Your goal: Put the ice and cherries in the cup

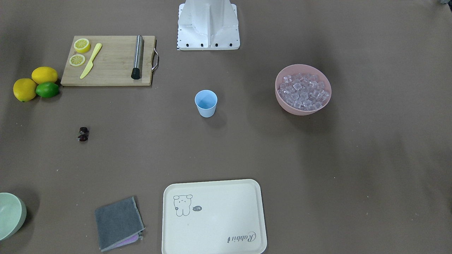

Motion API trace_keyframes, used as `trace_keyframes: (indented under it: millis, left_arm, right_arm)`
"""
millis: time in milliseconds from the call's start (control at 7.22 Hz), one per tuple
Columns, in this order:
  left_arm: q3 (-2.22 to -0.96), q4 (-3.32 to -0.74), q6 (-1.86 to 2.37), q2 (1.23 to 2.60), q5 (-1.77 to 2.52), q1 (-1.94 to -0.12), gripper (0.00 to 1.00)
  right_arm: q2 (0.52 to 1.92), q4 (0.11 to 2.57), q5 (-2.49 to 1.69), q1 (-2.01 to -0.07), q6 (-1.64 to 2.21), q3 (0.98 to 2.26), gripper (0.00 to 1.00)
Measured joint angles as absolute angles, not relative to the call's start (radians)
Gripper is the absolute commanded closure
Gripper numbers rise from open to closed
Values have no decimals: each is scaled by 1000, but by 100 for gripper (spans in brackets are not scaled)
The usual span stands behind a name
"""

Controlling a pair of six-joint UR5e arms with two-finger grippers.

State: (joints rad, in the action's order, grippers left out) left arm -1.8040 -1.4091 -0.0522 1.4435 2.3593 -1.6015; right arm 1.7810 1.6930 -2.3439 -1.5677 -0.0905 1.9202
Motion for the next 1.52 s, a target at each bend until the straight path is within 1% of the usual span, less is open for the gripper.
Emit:
trace_keyframes:
  millis: [692,969,1246,1523]
  left_arm:
    - [-1809,-1412,-52,1444,2360,-1601,2]
    - [-1814,-1422,-52,1451,2363,-1601,2]
    - [-1817,-1489,-52,1458,2368,-1602,2]
    - [-1801,-1601,-52,1491,2369,-1603,2]
  right_arm:
    - [1778,1678,-2344,-1562,-89,1936,0]
    - [1776,1572,-2335,-1567,-84,1952,0]
    - [1777,1427,-2325,-1582,-77,1915,0]
    - [1786,1350,-2376,-1593,-78,1882,0]
